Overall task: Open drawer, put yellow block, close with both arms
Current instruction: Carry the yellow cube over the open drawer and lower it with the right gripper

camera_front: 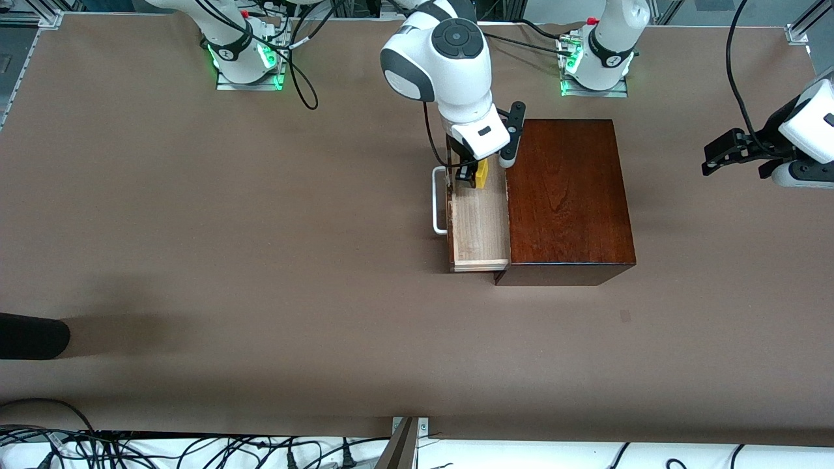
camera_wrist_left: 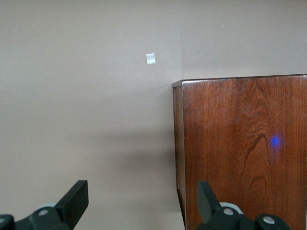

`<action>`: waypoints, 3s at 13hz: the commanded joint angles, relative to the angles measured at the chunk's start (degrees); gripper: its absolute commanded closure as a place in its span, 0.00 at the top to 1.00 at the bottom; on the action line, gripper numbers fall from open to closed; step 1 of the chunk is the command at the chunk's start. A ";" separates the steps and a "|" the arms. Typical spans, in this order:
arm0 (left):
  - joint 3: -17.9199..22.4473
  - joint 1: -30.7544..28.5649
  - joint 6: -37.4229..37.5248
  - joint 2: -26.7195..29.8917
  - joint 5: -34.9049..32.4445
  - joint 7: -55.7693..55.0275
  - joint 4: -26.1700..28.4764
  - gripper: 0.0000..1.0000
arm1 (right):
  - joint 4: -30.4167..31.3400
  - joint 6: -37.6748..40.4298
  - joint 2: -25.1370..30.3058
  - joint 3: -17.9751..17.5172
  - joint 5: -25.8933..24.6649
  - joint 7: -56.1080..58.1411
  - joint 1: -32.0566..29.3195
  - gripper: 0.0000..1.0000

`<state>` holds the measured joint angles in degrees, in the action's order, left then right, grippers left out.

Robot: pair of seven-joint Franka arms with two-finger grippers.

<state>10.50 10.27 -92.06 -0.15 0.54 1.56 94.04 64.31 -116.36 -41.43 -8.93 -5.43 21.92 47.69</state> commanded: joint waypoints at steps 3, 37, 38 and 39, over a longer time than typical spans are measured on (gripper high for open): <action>-0.04 -0.61 0.56 -0.90 0.78 0.55 -2.54 1.00 | -2.35 0.79 -3.04 0.49 -0.90 6.19 0.82 0.09; -0.04 -0.61 0.56 -1.52 0.96 0.38 -3.34 1.00 | -10.35 15.00 -4.38 0.14 -3.89 11.48 2.41 1.00; -0.04 -0.61 0.56 -1.44 0.96 0.46 -3.43 1.00 | -10.35 17.64 -2.88 0.31 -2.84 11.57 1.54 1.00; -0.04 -0.61 0.56 -1.52 0.87 0.46 -3.78 1.00 | -10.35 20.36 -1.91 0.31 -2.31 11.39 0.05 1.00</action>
<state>10.54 10.12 -92.15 -0.66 0.54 1.55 92.62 53.67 -100.47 -45.94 -8.57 -9.36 33.64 49.73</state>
